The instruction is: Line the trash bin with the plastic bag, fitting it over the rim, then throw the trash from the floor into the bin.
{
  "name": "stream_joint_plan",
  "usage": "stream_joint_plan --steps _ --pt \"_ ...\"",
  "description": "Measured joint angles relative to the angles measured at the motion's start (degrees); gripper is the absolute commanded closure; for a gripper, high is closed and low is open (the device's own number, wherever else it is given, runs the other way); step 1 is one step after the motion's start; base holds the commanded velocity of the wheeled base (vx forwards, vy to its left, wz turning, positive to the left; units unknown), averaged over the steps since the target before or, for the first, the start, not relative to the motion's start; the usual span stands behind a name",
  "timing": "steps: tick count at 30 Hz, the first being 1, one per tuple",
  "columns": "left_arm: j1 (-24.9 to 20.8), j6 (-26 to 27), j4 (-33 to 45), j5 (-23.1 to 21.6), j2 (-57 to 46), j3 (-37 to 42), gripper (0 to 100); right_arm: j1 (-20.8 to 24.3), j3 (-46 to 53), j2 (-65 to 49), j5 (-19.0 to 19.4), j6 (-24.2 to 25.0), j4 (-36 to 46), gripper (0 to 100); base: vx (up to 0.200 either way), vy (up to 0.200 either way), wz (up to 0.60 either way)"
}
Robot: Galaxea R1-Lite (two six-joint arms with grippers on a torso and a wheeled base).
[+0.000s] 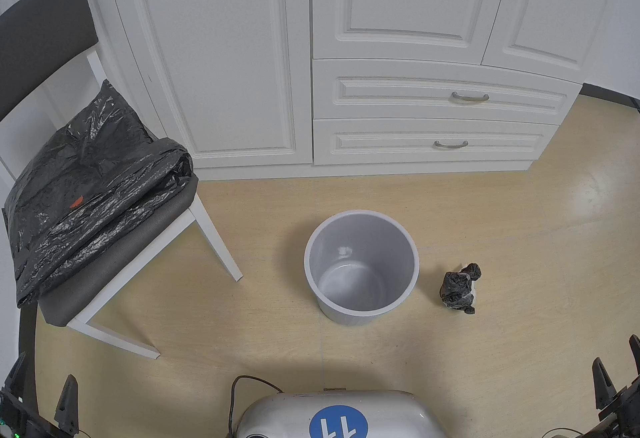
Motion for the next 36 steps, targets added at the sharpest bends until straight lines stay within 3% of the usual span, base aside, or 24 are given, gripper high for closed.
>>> stream_joint_plan --steps 36 --pt "0.0 2.6 0.1 -0.8 0.0 0.0 0 0.0 0.0 0.0 0.3 -0.2 0.1 0 0.000 0.000 0.00"
